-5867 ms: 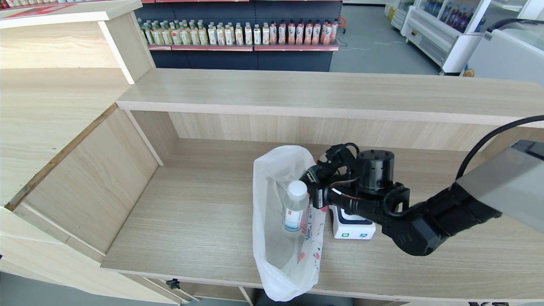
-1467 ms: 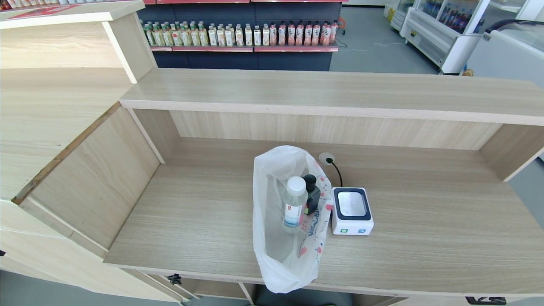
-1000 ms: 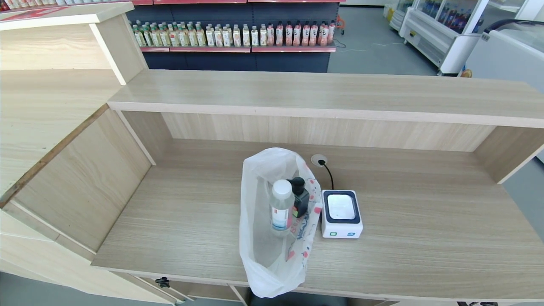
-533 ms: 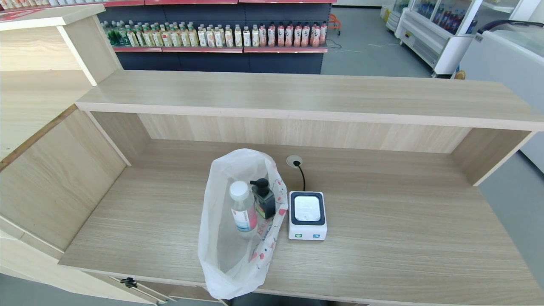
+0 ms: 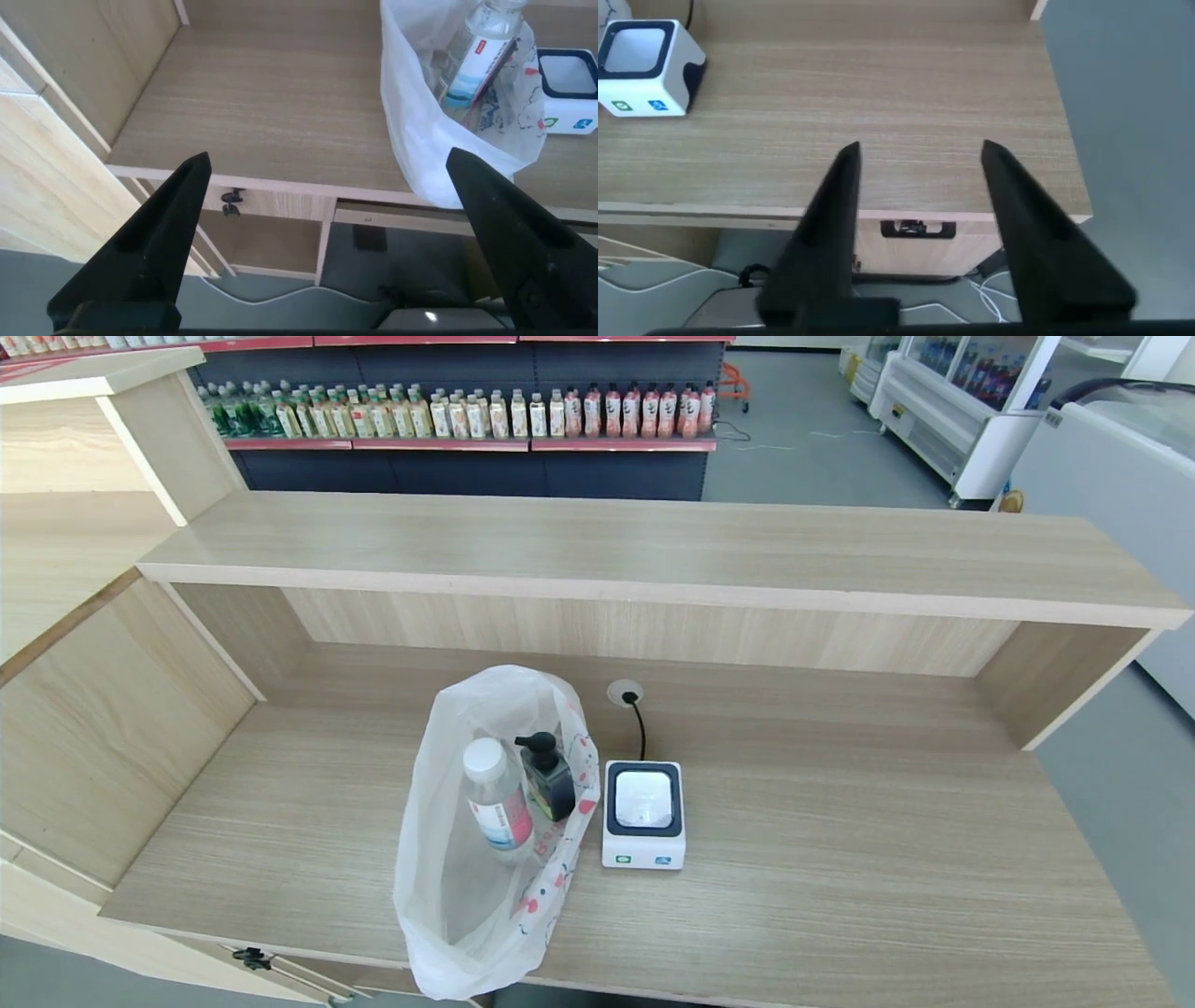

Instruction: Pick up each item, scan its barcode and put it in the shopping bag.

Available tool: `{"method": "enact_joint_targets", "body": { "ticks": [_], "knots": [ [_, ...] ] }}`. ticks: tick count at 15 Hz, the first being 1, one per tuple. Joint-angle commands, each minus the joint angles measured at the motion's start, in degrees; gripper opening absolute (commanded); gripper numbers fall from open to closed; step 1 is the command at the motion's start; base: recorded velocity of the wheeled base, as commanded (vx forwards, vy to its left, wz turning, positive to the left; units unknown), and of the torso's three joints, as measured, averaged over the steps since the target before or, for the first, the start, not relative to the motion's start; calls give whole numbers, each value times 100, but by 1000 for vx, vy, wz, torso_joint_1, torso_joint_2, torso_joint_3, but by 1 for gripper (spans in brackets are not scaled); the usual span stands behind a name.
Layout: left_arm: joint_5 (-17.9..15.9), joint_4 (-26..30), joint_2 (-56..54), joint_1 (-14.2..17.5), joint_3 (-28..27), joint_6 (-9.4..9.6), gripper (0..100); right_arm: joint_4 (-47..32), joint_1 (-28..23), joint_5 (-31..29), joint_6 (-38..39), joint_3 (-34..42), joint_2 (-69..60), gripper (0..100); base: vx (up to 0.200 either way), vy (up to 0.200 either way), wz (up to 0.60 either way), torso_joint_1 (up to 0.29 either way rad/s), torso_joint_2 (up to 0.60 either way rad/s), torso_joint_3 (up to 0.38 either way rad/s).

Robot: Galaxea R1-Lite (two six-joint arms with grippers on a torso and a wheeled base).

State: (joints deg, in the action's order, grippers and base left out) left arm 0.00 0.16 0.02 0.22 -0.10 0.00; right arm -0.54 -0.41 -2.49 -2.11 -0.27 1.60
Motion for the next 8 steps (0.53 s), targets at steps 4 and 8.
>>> {"method": "enact_joint_targets", "body": {
  "ticks": [4, 8],
  "knots": [
    [0, 2, -2, -4, 1, 0, 100, 1, 50, 3, 35, 0, -160, 0, 0, 0, 0, 0, 0, 0],
    [0, 2, -2, -4, 1, 0, 100, 1, 50, 3, 35, 0, -160, 0, 0, 0, 0, 0, 0, 0]
  ]
}}
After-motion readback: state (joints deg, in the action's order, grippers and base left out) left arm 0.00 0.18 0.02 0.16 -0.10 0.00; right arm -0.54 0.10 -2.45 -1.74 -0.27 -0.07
